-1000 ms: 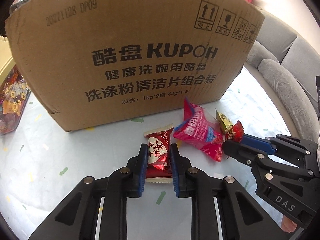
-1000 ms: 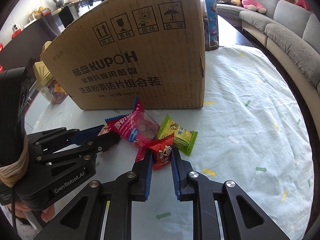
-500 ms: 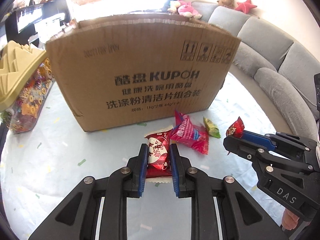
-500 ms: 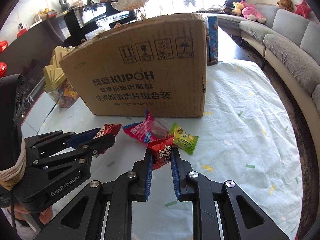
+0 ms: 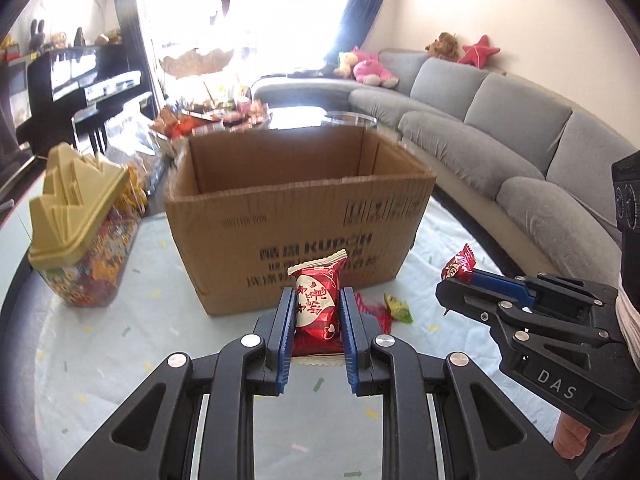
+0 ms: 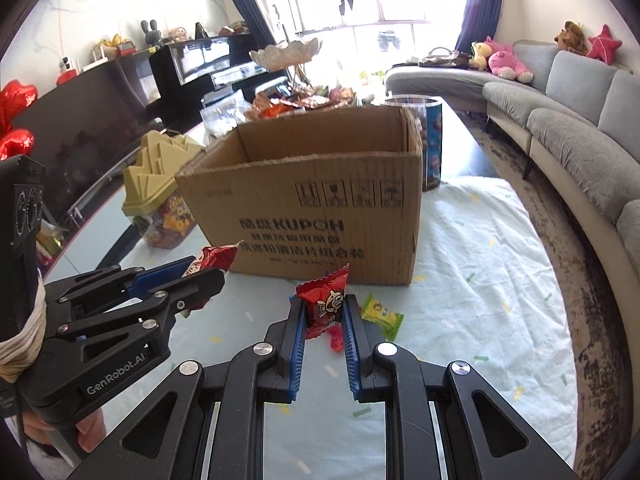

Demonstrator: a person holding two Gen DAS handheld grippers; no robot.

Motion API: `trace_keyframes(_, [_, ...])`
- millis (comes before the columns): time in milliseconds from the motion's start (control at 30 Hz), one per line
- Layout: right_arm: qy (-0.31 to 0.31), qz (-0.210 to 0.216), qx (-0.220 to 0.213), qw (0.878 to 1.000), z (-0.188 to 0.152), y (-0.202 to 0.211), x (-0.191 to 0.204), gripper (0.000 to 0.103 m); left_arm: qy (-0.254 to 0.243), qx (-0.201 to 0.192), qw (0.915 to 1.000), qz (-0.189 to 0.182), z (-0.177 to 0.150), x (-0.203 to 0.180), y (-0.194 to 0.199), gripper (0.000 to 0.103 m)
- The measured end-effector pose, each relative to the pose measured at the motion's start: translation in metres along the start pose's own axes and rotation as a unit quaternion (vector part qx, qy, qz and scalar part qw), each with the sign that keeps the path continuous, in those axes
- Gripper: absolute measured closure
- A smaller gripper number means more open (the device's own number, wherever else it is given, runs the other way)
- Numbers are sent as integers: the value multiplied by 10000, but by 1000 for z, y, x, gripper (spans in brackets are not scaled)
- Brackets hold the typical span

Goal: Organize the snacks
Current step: 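Carry both red candies up over the cardboard box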

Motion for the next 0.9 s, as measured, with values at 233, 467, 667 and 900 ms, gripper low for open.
trace_keyframes(233, [-10,4,-432,9991,34,17,4,84,-134,-430,9990,76,35,1,24,81])
trace_keyframes(467, [20,83,-797,9968,68,30,9,84,-228,-787,9965,151,71,4,40,81])
trace_keyframes(667, [17,131,-971,9952,98,30,11,84,-286,-934,9949,270,93,11,41,81])
trace_keyframes(900, [81,95,-999,9949,119,19,13,84,-239,-900,9952,306,107,26,25,81])
Point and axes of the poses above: each gripper's, at about its wrist camera, not at the fingertips, and y roughly against the way its jaws point, x to its left, z to its top, the point moved 7 cm from there along -y, roughly the way its jaws point, and after that the axes turned 12 degrees about -z, right-handed, at the moved point
